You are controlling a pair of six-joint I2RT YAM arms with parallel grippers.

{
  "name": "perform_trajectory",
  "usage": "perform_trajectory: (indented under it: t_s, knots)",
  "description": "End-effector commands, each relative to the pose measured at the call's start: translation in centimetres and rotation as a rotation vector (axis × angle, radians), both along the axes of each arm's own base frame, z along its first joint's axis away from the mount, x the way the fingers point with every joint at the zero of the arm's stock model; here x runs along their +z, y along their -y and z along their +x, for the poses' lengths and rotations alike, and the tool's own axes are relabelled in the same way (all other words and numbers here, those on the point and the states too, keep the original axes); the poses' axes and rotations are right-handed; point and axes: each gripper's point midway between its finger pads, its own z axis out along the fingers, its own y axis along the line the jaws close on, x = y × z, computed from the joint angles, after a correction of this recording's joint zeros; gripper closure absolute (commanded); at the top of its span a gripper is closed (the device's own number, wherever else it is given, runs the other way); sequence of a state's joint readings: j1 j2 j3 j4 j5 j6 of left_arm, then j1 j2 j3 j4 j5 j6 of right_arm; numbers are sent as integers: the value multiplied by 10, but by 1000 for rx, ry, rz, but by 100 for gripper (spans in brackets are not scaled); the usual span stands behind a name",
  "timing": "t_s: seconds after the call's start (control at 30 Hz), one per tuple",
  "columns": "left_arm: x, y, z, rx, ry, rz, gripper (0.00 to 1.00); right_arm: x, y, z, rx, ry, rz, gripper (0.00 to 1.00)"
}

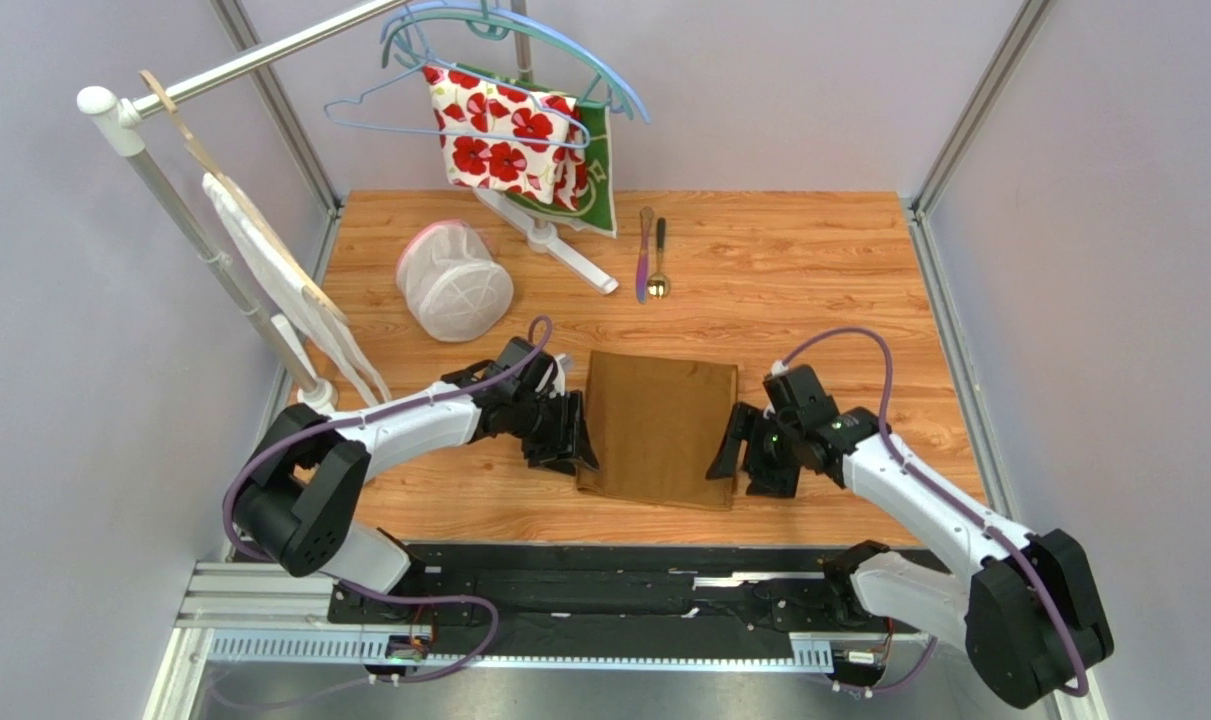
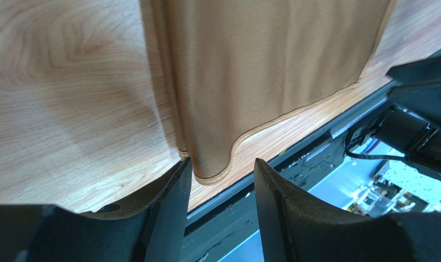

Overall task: Fold the napkin into a case and place the utensils inside
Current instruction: Rotate the square-folded napkin at the center of the board, then pick up the square-folded napkin from the center of the board.

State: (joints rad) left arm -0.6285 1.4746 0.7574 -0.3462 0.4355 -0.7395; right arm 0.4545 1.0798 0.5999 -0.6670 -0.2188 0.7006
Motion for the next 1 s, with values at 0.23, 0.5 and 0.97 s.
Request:
perform_trajectory:
  t_s: [0.23,0.5,0.97]
  knots:
    - [-16,4,-3,52,-35,-20,53,-22,-8,-10,-153,-87,117,35]
    - [-19,0,-7,60,-40,-18,64,-37,-3,-17,-222,-148,103,41]
    - [-15,0,-15,50,-39,-30,62,-56,13,-24,-327,-168,39,48]
